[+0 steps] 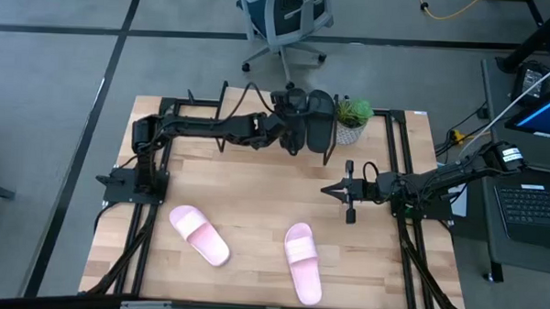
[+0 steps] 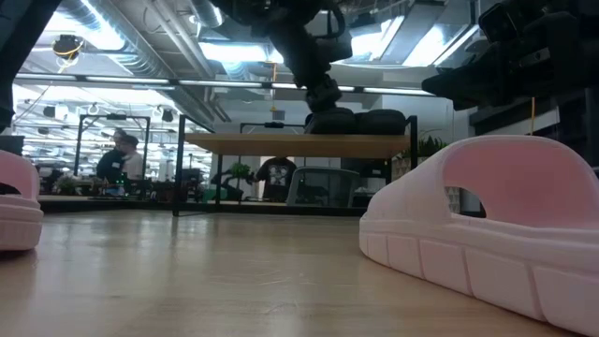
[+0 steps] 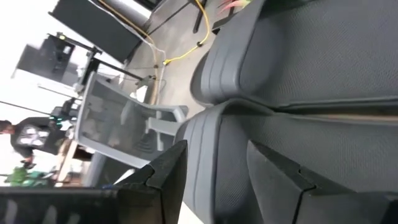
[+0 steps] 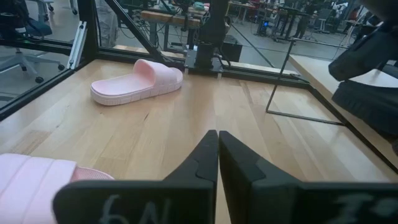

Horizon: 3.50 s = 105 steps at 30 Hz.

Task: Pick and place slides into the shelf
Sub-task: Put the left pink slides on the shelf

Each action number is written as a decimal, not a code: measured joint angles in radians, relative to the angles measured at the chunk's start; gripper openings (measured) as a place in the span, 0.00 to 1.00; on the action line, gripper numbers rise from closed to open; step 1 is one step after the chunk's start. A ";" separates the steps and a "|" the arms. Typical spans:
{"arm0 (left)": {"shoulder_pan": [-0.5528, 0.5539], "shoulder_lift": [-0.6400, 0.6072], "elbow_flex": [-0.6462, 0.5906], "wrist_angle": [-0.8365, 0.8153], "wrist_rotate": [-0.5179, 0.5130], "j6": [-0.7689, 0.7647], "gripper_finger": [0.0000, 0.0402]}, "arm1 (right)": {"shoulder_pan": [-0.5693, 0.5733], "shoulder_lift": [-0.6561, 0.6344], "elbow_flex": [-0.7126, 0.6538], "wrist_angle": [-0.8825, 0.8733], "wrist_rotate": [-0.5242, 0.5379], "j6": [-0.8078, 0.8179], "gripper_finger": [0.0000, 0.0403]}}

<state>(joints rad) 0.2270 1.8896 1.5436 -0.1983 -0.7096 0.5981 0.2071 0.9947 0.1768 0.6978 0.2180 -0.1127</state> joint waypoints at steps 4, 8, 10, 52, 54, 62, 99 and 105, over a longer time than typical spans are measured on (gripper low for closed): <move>-0.013 0.000 0.000 -0.003 -0.042 0.015 0.40 | 0.000 0.000 0.000 0.000 0.000 0.000 0.04; -0.024 0.000 0.000 -0.002 -0.037 0.015 0.40 | 0.000 0.000 0.000 0.000 0.000 0.000 0.04; -0.032 0.000 0.000 -0.002 -0.036 0.015 0.40 | 0.000 0.000 0.000 0.000 0.000 0.000 0.04; -0.366 -0.756 -0.725 0.135 0.221 -0.437 0.40 | 0.013 0.000 0.001 0.011 -0.089 0.023 0.04; -0.391 -0.819 -0.799 0.190 0.220 -0.438 0.40 | 0.013 0.000 0.001 0.021 -0.089 0.008 0.04; -0.457 -1.056 -1.088 0.397 0.220 -0.432 0.40 | 0.013 0.000 0.001 0.049 -0.089 -0.026 0.04; -0.432 -1.292 -1.226 0.322 0.510 -0.380 0.40 | 0.024 0.000 0.000 0.041 -0.174 0.031 0.04; -0.405 -1.428 -1.275 0.316 0.553 -0.359 0.40 | 0.100 0.000 0.039 0.068 -0.190 -0.003 0.04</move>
<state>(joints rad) -0.1777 0.4616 0.2690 0.1178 -0.1570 0.2386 0.3075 0.9947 0.2159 0.7661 0.0284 -0.1160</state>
